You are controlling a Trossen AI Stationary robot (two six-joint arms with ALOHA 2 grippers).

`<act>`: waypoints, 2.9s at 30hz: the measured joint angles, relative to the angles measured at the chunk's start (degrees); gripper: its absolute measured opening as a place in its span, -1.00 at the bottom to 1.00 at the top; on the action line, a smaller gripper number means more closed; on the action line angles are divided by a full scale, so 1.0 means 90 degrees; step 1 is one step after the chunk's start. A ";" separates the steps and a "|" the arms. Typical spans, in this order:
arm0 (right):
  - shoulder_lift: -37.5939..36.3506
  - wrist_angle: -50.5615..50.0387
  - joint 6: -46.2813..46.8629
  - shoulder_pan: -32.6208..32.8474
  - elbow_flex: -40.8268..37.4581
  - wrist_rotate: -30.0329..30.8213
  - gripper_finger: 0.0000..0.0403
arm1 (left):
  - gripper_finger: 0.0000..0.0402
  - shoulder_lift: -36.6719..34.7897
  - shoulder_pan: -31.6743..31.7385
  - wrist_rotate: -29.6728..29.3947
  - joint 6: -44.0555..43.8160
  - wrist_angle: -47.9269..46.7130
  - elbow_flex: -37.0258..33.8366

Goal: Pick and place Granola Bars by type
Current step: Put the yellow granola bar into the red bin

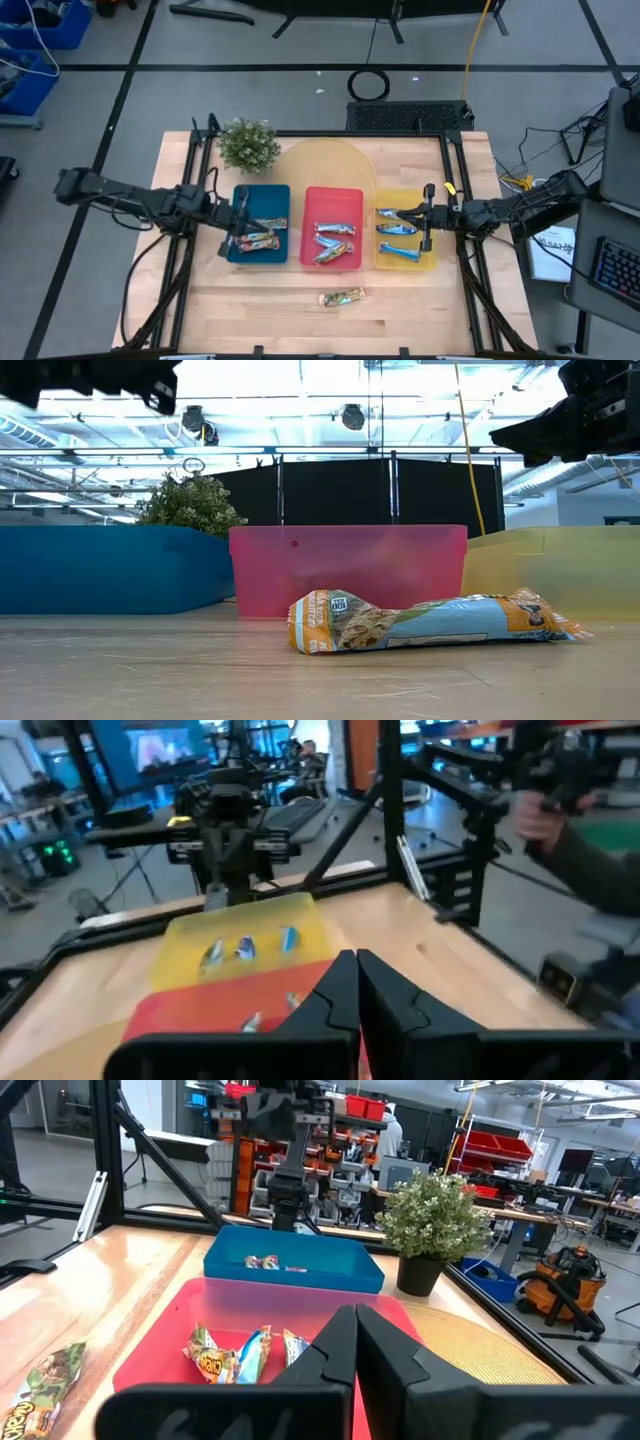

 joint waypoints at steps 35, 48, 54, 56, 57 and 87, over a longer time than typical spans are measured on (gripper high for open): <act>0.0930 -0.0047 -0.0387 0.0130 0.1033 0.0042 -1.00 | -0.85 -0.2479 0.0528 -0.0456 0.0622 -0.1093 -0.1342; 0.6419 -0.4784 0.1119 0.0739 0.6504 0.0179 -1.00 | -0.86 -0.2467 0.0528 -0.0459 0.0614 -0.1166 -0.1342; 0.8435 -0.6018 0.1252 0.0874 0.8643 -0.0972 -0.86 | -0.92 -0.2467 0.0528 -0.0466 0.0568 -0.1330 -0.1342; 0.8877 -0.5997 0.1090 0.0928 0.9027 -0.1332 -0.73 | -0.94 -0.2467 0.0528 -0.0466 0.0570 -0.1382 -0.1342; 0.9064 -0.5959 0.1013 0.0960 0.9149 -0.1491 -0.66 | -0.96 -0.2467 0.0528 -0.0466 0.0568 -0.1406 -0.1342; 1.0702 -0.5677 0.1842 0.1436 0.8643 -0.1626 0.29 | -0.71 -0.2464 0.0526 -0.0461 0.0293 -0.2053 -0.1342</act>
